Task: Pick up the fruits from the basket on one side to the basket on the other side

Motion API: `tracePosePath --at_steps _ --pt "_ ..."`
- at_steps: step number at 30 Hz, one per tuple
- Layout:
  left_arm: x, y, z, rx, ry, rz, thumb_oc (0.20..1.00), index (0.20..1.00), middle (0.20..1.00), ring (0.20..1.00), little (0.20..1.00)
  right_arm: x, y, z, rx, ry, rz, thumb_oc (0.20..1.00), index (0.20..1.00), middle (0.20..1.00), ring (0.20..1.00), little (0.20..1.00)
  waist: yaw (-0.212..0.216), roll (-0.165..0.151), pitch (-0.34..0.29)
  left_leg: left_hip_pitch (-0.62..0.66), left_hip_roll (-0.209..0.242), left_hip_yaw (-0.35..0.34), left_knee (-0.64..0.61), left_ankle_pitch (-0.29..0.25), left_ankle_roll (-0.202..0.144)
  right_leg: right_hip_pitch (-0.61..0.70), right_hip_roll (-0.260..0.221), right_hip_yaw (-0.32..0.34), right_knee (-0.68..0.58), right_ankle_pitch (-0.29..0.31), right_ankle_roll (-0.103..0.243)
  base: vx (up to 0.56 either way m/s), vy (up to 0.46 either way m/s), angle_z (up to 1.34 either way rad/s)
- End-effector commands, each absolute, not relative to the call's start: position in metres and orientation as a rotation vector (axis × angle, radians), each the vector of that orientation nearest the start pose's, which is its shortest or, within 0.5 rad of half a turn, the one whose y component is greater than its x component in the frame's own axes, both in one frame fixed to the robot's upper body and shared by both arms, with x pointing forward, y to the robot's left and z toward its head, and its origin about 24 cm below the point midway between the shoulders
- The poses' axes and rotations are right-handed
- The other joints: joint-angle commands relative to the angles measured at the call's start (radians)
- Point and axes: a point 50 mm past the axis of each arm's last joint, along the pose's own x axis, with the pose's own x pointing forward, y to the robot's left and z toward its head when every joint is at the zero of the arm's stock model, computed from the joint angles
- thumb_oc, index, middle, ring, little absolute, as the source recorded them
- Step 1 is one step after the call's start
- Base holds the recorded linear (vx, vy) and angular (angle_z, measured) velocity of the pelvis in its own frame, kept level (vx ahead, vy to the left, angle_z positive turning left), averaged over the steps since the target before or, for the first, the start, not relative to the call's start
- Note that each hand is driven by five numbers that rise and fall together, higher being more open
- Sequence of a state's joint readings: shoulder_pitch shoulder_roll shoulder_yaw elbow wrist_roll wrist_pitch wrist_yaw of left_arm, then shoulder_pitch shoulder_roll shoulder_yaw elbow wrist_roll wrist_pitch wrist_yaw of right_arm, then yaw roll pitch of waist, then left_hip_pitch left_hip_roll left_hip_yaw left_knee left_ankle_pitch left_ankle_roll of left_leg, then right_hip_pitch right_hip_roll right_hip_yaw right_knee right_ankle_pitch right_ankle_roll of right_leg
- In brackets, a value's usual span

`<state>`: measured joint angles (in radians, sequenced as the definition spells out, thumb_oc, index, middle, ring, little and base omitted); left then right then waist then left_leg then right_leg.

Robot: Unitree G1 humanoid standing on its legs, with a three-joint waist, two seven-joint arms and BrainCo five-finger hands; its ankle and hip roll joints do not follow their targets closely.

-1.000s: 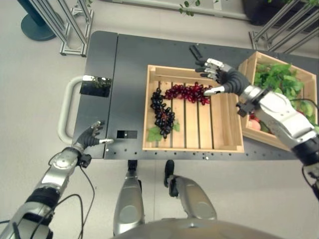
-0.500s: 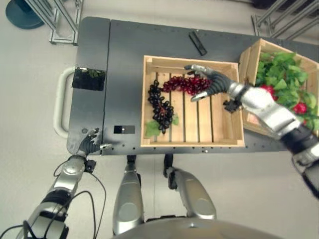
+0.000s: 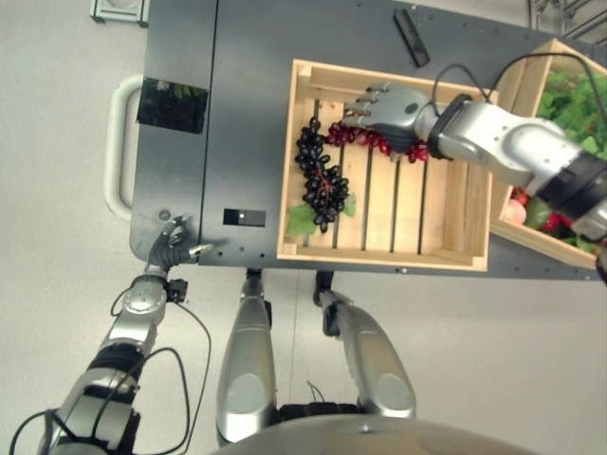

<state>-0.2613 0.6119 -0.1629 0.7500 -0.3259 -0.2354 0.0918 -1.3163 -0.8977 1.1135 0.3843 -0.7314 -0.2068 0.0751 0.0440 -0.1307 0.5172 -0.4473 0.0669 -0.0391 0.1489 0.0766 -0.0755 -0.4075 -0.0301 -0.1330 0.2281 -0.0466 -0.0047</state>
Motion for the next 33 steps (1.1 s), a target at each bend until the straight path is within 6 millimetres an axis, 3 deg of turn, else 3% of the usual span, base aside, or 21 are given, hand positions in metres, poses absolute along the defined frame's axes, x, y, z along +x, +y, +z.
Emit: tracePosePath --at_steps 1,11,17,33 --pt "0.279 0.309 0.029 0.296 0.144 0.261 1.0 1.0 1.0 1.0 1.0 0.367 -0.128 0.262 -2.252 -0.73 0.352 1.0 1.0 1.0 1.0 1.0 -0.008 -0.023 0.003 -0.062 0.012 -0.017 0.105 -0.061 -0.012 -0.073 -0.096 0.028 0.065 0.016 0.138 -0.04 -0.018 0.04" --pt "0.286 0.305 0.049 0.167 0.03 0.299 1.0 1.0 1.0 1.0 1.0 0.368 -0.126 0.275 -2.246 -0.805 0.26 1.0 1.0 1.0 1.0 1.0 -0.02 -0.004 0.003 -0.268 0.001 -0.038 0.176 -0.057 -0.018 -0.266 -0.098 0.018 0.134 0.016 0.129 -0.04 -0.012 0.03" --pt "0.288 0.31 0.065 0.131 -0.043 0.325 1.0 1.0 1.0 1.0 1.0 0.37 -0.113 0.289 -2.253 -0.879 0.232 1.0 1.0 1.0 1.0 1.0 -0.02 -0.002 0.003 -0.387 0.008 -0.035 0.199 -0.054 -0.017 -0.394 -0.094 0.02 0.144 0.034 0.135 -0.03 0.003 -0.01" --pt "0.3 0.294 0.071 0.052 -0.086 0.298 1.0 1.0 1.0 1.0 1.0 0.378 -0.091 0.287 -2.238 -0.911 0.26 1.0 1.0 1.0 1.0 1.0 0.0 0.026 0.003 -0.472 -0.004 -0.065 0.171 -0.026 -0.021 -0.481 -0.099 -0.008 0.151 0.031 0.131 0.0 -0.014 0.01"
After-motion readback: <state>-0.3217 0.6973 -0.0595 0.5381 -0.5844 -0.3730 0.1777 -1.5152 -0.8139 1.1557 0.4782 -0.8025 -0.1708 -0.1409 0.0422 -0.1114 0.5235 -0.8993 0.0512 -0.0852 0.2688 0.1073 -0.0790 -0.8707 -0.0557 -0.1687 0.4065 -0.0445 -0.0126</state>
